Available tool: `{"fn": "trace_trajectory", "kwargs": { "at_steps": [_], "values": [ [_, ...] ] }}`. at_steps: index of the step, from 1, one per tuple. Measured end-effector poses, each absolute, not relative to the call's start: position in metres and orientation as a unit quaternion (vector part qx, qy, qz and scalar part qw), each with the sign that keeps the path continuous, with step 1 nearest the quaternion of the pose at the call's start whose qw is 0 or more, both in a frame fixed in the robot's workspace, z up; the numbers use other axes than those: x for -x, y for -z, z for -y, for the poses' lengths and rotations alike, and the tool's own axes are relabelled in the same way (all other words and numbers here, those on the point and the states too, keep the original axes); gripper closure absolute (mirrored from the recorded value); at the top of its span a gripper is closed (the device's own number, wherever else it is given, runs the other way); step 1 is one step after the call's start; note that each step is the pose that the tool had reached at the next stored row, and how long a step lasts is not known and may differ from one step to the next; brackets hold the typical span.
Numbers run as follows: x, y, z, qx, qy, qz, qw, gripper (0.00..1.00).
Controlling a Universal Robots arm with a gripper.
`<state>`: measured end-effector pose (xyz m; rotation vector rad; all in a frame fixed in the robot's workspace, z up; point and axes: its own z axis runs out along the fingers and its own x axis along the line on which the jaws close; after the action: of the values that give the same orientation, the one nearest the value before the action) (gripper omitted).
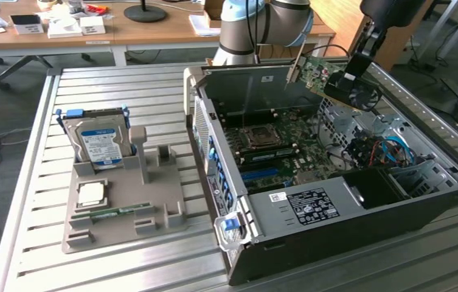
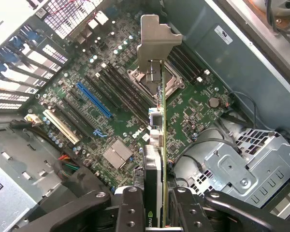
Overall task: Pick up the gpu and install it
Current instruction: 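Insert the gpu into the slot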
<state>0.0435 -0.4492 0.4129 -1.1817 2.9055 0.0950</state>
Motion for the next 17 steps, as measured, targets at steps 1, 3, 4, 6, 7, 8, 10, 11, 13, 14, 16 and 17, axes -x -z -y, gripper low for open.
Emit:
{"fn": "trace_trajectory", "kwargs": {
  "at_steps": [1,3,4,6,7,8,10,11,13,14,16,17],
  "values": [
    [-0.0435,-0.4129,0.4492,0.379,-0.030,-0.925,0.002,0.73],
    [-0.0435,-0.4129,0.4492,0.384,-0.030,-0.923,0.002,0.73],
    [-0.0435,-0.4128,0.4492,0.388,-0.030,-0.921,0.001,0.73],
    [-0.0435,-0.4127,0.4492,0.397,-0.030,-0.917,0.001,0.73],
    [-0.0435,-0.4126,0.4492,0.401,-0.030,-0.916,0.001,0.73],
    [-0.0435,-0.4126,0.4492,0.406,-0.030,-0.913,0.001,0.73],
    [-0.0435,-0.4124,0.4492,0.417,-0.030,-0.908,0.000,0.73],
    [-0.0435,-0.4124,0.4492,0.423,-0.030,-0.906,0.000,0.73],
    [-0.0434,-0.4124,0.4492,0.435,-0.030,-0.900,0.000,0.73],
    [-0.0434,-0.4123,0.4492,0.440,-0.030,-0.897,0.000,0.73],
    [-0.0434,-0.4123,0.4492,0.451,-0.030,-0.892,-0.001,0.73],
    [-0.0434,-0.4123,0.4492,0.457,-0.030,-0.889,-0.001,0.73]
  ]
}}
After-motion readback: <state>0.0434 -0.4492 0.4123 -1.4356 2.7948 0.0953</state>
